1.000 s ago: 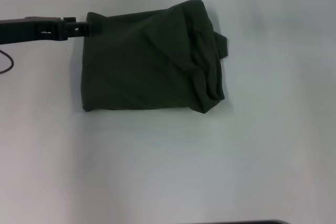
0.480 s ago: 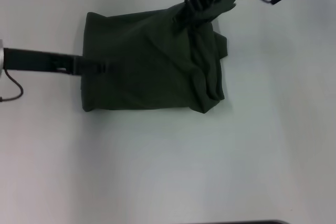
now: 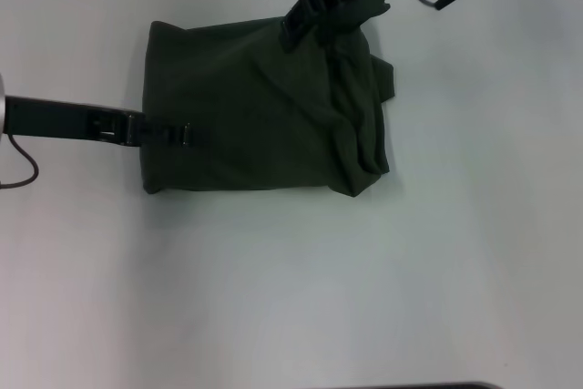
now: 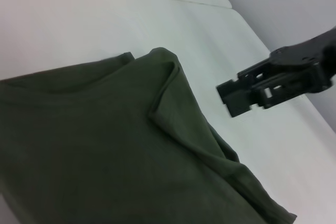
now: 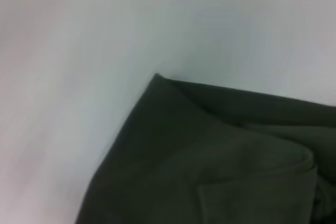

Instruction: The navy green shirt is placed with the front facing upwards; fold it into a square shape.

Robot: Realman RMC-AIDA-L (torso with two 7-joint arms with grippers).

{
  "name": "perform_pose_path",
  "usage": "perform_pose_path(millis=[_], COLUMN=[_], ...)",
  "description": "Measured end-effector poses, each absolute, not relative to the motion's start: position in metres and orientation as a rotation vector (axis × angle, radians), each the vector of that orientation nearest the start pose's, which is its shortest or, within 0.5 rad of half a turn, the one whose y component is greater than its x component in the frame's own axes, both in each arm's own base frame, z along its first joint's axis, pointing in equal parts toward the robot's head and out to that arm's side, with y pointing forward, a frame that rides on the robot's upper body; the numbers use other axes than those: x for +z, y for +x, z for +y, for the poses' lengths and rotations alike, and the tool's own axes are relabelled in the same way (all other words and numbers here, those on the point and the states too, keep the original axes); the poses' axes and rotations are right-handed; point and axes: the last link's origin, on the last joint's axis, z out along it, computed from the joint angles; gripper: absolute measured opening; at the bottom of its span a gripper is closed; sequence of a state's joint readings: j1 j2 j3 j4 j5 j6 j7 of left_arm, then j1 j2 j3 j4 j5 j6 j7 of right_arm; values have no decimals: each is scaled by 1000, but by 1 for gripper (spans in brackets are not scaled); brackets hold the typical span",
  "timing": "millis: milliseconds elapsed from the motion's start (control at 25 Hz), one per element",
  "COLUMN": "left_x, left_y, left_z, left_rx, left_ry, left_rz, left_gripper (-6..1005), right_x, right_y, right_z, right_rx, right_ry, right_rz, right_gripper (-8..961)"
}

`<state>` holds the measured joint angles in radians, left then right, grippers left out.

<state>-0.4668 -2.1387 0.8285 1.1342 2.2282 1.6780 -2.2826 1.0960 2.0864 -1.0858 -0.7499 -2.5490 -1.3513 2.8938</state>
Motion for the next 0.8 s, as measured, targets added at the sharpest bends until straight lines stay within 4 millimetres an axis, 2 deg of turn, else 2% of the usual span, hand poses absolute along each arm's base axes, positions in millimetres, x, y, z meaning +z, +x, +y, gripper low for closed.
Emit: perform_pose_path(millis=[160, 480, 800], left_x=[26, 26, 27], left_y=[-240, -243, -244], left_z=[322, 322, 323], left_rx=[-354, -360, -364], left_ry=[-2610, -2596, -2585], left_rz=[-1410, -1416, -1403], left_gripper=[848, 848, 848], right_x=[-55, -67, -83], right_y=[104, 86, 92], right_z=[435, 443, 441], right_rx=[-176, -150, -197], right_ry=[-2381, -2379, -2332], right_rz=[1464, 1414, 1442], right_gripper=[532, 533, 534])
